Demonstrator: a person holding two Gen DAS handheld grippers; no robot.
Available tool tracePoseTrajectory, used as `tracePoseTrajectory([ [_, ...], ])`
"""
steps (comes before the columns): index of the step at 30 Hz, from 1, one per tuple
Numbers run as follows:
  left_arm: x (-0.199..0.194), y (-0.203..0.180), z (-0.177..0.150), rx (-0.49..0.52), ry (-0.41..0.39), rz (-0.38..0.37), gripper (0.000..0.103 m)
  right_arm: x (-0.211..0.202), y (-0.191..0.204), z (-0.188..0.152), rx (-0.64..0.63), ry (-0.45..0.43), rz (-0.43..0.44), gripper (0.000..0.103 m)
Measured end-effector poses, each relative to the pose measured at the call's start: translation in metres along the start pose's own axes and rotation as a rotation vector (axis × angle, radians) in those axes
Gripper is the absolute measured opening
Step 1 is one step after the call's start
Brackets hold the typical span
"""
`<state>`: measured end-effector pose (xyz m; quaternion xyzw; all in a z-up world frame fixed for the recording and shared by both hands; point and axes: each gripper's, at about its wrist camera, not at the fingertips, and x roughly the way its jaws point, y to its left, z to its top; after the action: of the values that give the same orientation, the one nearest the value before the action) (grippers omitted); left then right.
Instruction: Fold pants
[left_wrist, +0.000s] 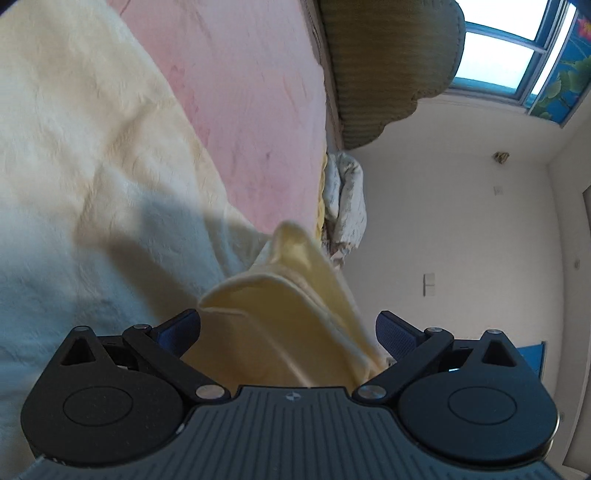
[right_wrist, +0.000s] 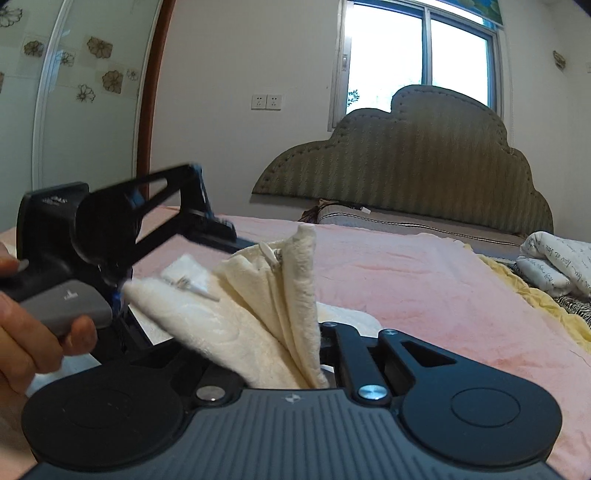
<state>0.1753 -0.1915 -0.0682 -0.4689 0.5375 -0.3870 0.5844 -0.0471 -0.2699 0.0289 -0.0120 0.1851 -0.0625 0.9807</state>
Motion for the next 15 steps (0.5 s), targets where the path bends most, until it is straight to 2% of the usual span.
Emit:
tracePoseTrajectory([
  [1,-0.003,0.000,0.001,0.001,-0.016,-0.019,0.102,0.000,0.002,0.000,-0.008,0.004,0.005,0.007],
  [3,-0.014,0.000,0.004,0.020,-0.075,-0.070,0.095,0.001,0.010,0.001,-0.060,0.004,0.001,0.007],
  [4,-0.020,-0.002,0.006,0.040,-0.097,-0.088,0.074,0.000,0.017,-0.001,-0.098,0.007,-0.004,0.007],
  [5,-0.024,-0.004,0.008,0.062,-0.106,-0.082,0.046,0.001,0.025,-0.001,-0.133,0.012,-0.004,0.007],
  [7,-0.035,-0.011,0.011,0.124,-0.129,-0.016,0.022,0.003,0.040,-0.004,-0.200,0.019,-0.012,0.007],
  [10,-0.054,-0.019,0.015,0.209,-0.162,0.047,0.014,0.008,0.060,-0.006,-0.286,0.023,-0.016,0.007],
  [12,-0.066,-0.023,0.020,0.247,-0.177,0.093,0.014,0.011,0.072,-0.006,-0.310,0.024,0.008,0.007],
  [15,-0.090,-0.034,0.023,0.375,-0.206,0.214,0.013,0.020,0.094,-0.005,-0.342,0.027,0.053,0.007],
])
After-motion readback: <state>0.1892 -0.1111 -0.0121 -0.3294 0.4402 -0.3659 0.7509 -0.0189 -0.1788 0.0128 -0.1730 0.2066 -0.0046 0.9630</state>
